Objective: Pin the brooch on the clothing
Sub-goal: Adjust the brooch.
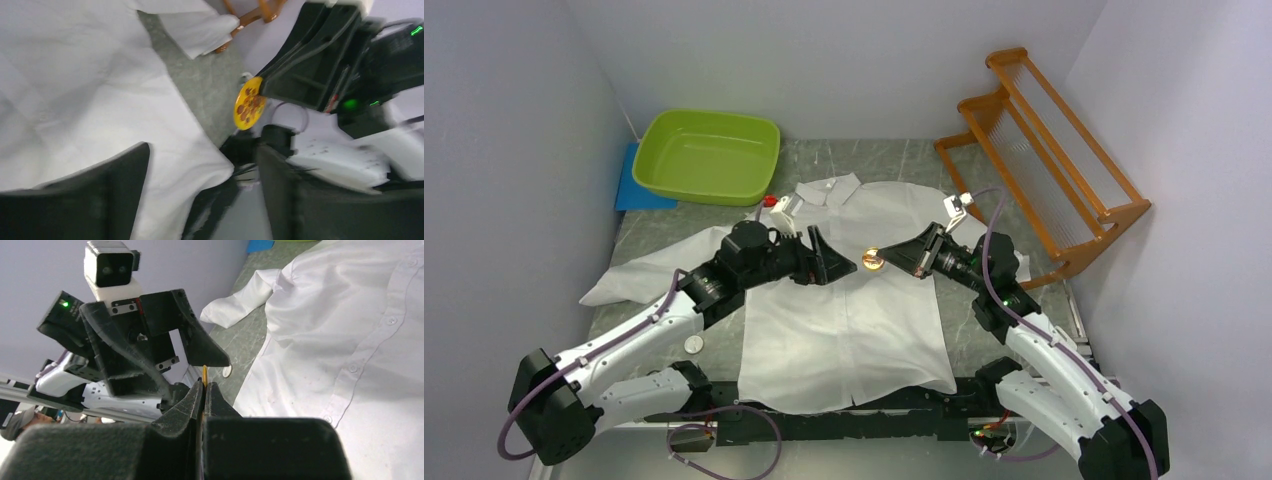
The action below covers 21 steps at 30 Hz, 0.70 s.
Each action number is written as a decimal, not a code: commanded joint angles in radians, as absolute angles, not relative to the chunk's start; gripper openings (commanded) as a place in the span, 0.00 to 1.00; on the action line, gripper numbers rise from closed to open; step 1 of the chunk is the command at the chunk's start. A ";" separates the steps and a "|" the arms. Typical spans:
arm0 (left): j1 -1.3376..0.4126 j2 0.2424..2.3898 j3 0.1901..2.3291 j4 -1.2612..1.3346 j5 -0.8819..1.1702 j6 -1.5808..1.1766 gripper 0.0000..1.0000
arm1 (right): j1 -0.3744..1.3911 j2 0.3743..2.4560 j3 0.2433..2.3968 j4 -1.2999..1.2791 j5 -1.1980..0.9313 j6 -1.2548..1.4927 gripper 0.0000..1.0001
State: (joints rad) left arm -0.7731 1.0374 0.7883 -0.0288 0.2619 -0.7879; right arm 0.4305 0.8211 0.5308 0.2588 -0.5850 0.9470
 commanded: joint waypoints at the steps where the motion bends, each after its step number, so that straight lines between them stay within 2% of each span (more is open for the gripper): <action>1: -0.717 1.012 0.709 0.288 0.422 -1.011 0.56 | 0.426 0.803 0.499 0.405 -0.550 1.011 0.00; 2: -0.705 1.019 0.697 0.322 0.444 -1.040 0.42 | 0.426 0.808 0.493 0.426 -0.552 1.026 0.00; 4: -0.688 1.041 0.679 0.408 0.492 -1.078 0.50 | 0.427 0.823 0.482 0.471 -0.563 1.056 0.00; 6: -0.686 1.061 0.669 0.466 0.508 -1.109 0.54 | 0.427 0.837 0.472 0.508 -0.573 1.079 0.00; 14: -0.686 1.137 0.700 0.525 0.563 -1.131 0.53 | 0.428 0.845 0.478 0.517 -0.576 1.088 0.00; 21: -0.687 1.197 0.698 0.628 0.593 -1.163 0.44 | 0.428 0.858 0.483 0.523 -0.594 1.092 0.00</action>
